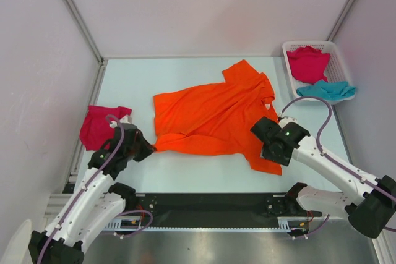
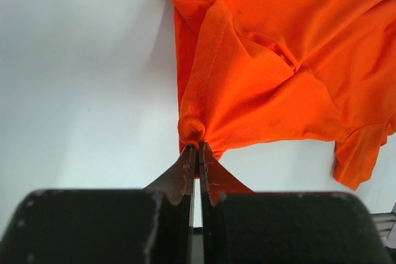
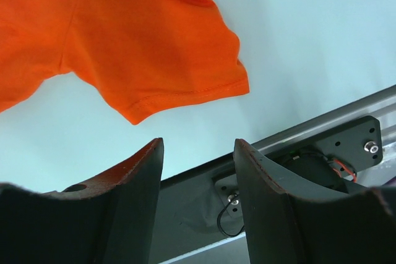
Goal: Fold and stack the t-shirts
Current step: Grap the side of the flattened tshirt closest away from the robot with both arms
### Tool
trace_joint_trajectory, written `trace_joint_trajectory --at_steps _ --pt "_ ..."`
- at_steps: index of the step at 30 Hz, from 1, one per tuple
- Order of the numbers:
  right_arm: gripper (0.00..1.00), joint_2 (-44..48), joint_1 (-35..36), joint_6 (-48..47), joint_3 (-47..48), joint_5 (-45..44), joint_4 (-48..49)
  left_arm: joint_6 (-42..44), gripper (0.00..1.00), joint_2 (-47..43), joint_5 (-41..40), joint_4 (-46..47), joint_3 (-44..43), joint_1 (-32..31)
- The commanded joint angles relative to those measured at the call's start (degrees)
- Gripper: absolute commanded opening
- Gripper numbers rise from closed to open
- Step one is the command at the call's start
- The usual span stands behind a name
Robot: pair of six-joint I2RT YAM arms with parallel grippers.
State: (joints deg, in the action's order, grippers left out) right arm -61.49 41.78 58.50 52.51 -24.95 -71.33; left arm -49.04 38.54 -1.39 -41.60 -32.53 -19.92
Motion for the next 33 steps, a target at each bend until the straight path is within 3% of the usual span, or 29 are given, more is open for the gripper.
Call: trace_joint_trajectory --at_steps 1,8,16,18,21,24,33 --pt "0.55 -0.7 0.2 3.0 0.8 -2.2 -2.7 -2.5 0.06 -0.6 -0.5 -2.1 -2.4 -0.3" --pt "0.56 1.2 0.3 3.3 0.8 -2.4 -3.7 -6.2 0.08 -6.4 -3.0 -7.4 -2.6 -0.2" --pt "0.57 0.0 0.3 2.7 0.7 -2.6 -3.5 -7.3 0.11 -7.2 0.9 -7.4 -0.9 -0.2" --pt "0.57 0.0 0.3 2.3 0.7 -2.6 -2.8 -6.6 0.19 -6.4 3.3 -6.8 -1.1 -0.2" --pt "0.57 0.1 0.3 2.1 0.3 -2.3 -2.1 -5.5 0.43 -5.0 4.0 -6.0 -2.4 -0.2" --pt "0.57 0.1 0.3 1.9 0.1 -2.3 -2.1 -4.9 0.6 -3.8 3.2 -6.3 -4.0 -0.1" --pt "0.59 1.2 0.3 1.9 -1.4 -2.3 -1.5 -5.3 0.68 -3.6 1.7 -6.0 -4.0 -0.2"
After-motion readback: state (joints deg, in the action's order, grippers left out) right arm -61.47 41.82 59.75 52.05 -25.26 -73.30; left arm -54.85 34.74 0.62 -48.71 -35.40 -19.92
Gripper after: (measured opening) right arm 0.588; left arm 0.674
